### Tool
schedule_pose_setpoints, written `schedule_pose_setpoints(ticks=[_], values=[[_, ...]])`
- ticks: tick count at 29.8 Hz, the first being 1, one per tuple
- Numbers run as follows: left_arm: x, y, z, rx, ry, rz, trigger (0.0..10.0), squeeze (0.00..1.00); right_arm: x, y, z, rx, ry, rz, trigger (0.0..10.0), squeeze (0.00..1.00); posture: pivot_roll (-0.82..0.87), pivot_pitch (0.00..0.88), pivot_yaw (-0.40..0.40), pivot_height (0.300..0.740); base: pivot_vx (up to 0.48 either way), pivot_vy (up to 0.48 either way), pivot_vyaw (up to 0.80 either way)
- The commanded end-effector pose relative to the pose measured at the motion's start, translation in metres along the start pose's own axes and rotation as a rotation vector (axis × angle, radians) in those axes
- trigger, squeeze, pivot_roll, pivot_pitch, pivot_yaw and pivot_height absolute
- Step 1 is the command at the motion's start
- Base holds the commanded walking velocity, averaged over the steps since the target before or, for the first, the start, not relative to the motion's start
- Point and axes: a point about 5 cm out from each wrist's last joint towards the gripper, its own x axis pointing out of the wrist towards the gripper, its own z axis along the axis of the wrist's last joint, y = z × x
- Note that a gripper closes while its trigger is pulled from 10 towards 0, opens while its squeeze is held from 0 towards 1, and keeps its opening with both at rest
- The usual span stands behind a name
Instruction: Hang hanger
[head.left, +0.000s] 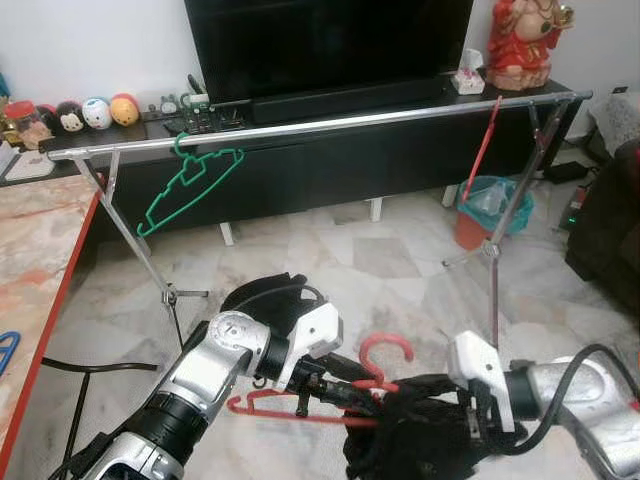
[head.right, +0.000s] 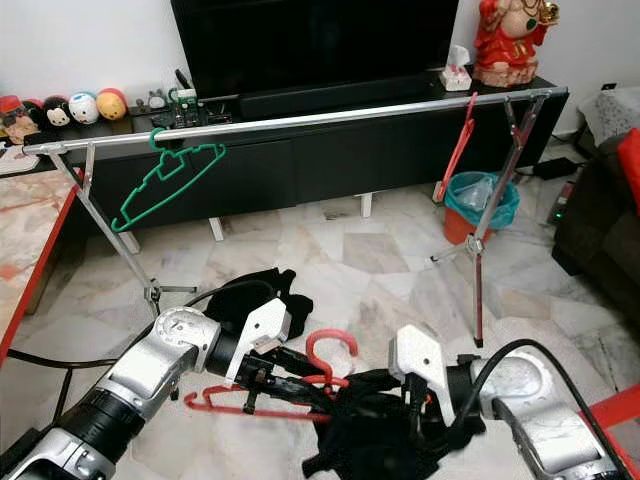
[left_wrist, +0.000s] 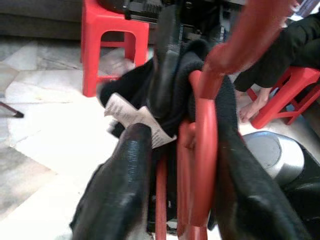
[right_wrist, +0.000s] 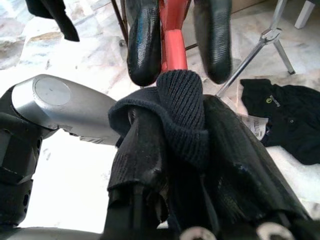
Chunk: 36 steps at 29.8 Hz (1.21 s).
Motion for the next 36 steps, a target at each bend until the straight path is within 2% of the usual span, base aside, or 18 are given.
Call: schedule_pose_setpoints(ticks=[1, 31, 32, 33, 34, 36], values=[[-0.005, 0.003, 0.006, 0.024, -0.011, 0.021, 10.0, 1.0, 0.003, 0.003, 0.007, -0.039, -0.021, 0.028, 0.0, 0.0, -0.08, 0.0, 0.047, 0.74, 0.0, 0.0, 0.0], [-0.005, 0.003, 0.006, 0.025, -0.01, 0.022, 10.0, 1.0, 0.004, 0.003, 0.007, -0.039, -0.021, 0.029, 0.0, 0.0, -0.08, 0.0, 0.047, 0.74, 0.0, 0.0, 0.0], [-0.016, 0.009, 0.005, 0.036, 0.011, 0.093, 10.0, 0.0, 0.001, -0.006, -0.004, -0.008, -0.004, -0.079, 0.0, 0.0, -0.07, 0.0, 0.038, 0.74, 0.0, 0.0, 0.0], [-0.016, 0.009, 0.005, 0.036, 0.011, 0.093, 10.0, 0.0, 0.001, -0.006, -0.004, -0.008, -0.004, -0.079, 0.0, 0.0, -0.07, 0.0, 0.038, 0.74, 0.0, 0.0, 0.0], [-0.03, 0.016, 0.003, 0.056, 0.044, 0.186, 10.0, 0.0, -0.003, -0.013, -0.02, 0.033, 0.023, -0.207, 0.0, 0.0, -0.07, 0.0, 0.039, 0.74, 0.0, 0.0, 0.0], [-0.032, 0.019, 0.0, 0.061, 0.06, 0.216, 10.0, 0.0, -0.004, -0.013, -0.025, 0.049, 0.03, -0.237, 0.0, 0.0, -0.08, 0.0, 0.04, 0.74, 0.0, 0.0, 0.0]])
